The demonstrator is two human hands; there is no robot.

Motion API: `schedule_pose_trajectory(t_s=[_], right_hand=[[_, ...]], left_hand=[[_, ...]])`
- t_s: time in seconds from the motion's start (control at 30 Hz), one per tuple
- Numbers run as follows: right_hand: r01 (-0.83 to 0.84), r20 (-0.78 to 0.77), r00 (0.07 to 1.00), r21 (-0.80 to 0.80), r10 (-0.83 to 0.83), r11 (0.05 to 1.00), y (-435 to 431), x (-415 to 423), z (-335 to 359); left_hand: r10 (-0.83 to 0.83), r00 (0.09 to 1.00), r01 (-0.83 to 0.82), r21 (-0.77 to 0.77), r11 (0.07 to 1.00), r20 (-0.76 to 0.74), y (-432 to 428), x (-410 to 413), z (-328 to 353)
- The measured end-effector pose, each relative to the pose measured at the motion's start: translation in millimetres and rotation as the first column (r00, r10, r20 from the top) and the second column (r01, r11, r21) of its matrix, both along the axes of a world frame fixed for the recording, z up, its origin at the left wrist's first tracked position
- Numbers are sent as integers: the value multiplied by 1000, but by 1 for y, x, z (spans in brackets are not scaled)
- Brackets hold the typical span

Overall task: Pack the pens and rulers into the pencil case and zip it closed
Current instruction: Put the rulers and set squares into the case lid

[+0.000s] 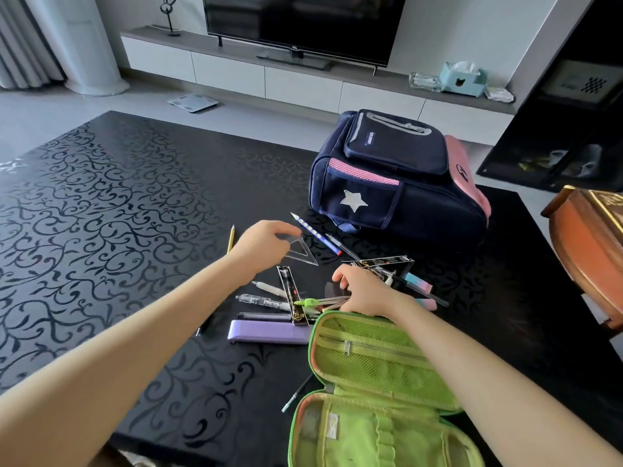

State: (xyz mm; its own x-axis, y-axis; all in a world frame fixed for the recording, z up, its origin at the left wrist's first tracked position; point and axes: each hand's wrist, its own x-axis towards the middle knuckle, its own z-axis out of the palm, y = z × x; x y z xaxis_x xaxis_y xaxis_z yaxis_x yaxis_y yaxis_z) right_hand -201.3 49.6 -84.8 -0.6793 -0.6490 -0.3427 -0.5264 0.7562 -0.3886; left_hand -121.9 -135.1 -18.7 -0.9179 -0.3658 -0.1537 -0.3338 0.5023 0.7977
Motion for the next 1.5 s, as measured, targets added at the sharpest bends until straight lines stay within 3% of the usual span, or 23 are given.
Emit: schedule_pose_trajectory(t_s=[0.13,0.23,0.43,0.57,0.63,0.73,0.8,0.83,0.9,0.93,1.0,1.07,1.27,1.3,1.33,1.37,1.4,1.43,1.47,1.5], right_hand=[[4,-39,999,-52,-6,999,-4,0,-1],[-38,-118,992,12,39,999,-4,-2,4],[-48,-41,998,-11,47,999,9,7,10],[-133,-412,893,143,181,981,24,9,13],[-108,-441,883,138,159,985,31,11,15],[55,-391,920,59,-27,997,41,12,21],[139,-357,919,-102,-167,985,51,17,29],[194,-276,927,-220,-252,956,57,23,35],[379,66,918,-436,-391,816,73,44,50],[463,232,886,-493,-401,737,79,55,56],[533,402,842,-525,-359,663,91,80,65],[541,449,834,-546,-322,639,101,106,68],[522,353,850,-664,-391,536,135,155,65],[537,351,837,-673,-420,508,142,157,64],[562,356,815,-675,-457,477,152,160,63],[592,368,788,-670,-493,447,161,162,61],[621,381,762,-661,-523,423,169,163,59],[643,390,740,-649,-548,407,177,165,56],[661,397,723,-636,-565,399,185,166,54],[678,407,707,-623,-578,391,192,169,52]], left_hand=[[5,999,-9,-115,993,-38,19,-2,-7],[18,1000,-19,-93,995,-15,22,-4,-11],[56,998,-56,-22,998,14,18,4,-12],[72,997,-72,27,997,12,12,14,-8],[68,998,-68,74,995,0,11,23,-5],[43,997,-33,155,987,-61,16,44,0],[-34,992,53,157,986,-121,26,65,2],[-84,987,106,162,981,-139,32,76,1],[-166,974,193,188,963,-152,47,97,-2],[-169,972,203,214,955,-166,53,104,-5],[-134,971,187,279,942,-198,61,111,-14],[-161,966,219,309,926,-203,72,116,-19],[-348,921,386,291,875,-177,113,125,-28],[-362,918,392,227,892,-163,115,126,-34],[-415,900,426,67,902,-135,116,128,-40],[-510,854,489,-174,855,-103,116,132,-48],[-621,783,546,-433,717,-40,116,136,-56],[-712,700,584,-621,522,60,117,138,-65],[-747,639,625,-689,368,181,118,141,-69],[-751,612,632,-724,275,249,120,141,-75]])
